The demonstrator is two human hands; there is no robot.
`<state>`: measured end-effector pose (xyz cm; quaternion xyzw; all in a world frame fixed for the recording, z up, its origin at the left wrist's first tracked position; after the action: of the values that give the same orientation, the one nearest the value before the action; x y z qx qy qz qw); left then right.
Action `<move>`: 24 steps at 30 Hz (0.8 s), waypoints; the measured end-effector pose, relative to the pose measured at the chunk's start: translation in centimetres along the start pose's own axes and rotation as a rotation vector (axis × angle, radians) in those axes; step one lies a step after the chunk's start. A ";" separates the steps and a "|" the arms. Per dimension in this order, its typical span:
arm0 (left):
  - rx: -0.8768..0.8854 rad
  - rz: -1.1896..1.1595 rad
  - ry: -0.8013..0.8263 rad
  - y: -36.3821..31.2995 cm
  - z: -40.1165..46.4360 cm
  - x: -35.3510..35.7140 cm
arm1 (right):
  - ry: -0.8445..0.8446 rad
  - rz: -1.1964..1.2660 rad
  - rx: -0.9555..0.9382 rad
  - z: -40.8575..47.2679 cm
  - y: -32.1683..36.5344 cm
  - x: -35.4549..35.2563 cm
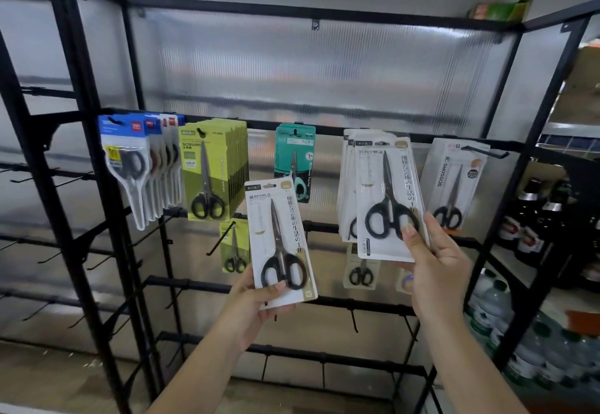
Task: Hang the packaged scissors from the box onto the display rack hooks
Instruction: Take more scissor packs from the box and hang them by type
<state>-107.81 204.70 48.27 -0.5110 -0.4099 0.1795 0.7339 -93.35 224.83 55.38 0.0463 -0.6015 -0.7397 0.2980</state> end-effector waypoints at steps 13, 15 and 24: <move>-0.010 -0.023 -0.007 0.1 0.5 -0.1 | 0.026 -0.041 0.037 0.5 0.6 -0.2; -0.012 -0.023 -0.006 0.1 0.5 -0.1 | 0.025 -0.059 0.033 0.4 1.1 -0.3; -0.004 -0.031 0.013 0.0 0.4 0.5 | 0.075 -0.240 -0.004 0.3 2.8 -0.2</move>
<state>-107.88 205.25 48.54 -0.5072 -0.4135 0.1639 0.7382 -92.26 224.93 57.99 0.1449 -0.5788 -0.7690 0.2295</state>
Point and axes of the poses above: each hand's wrist, its own z-axis towards the middle knuckle, its own x-axis out of the palm, y = z × x, the point moved 2 cm from there along z, towards the middle knuckle, and after that the axes turned 7 degrees about x, right-handed, at the moved point
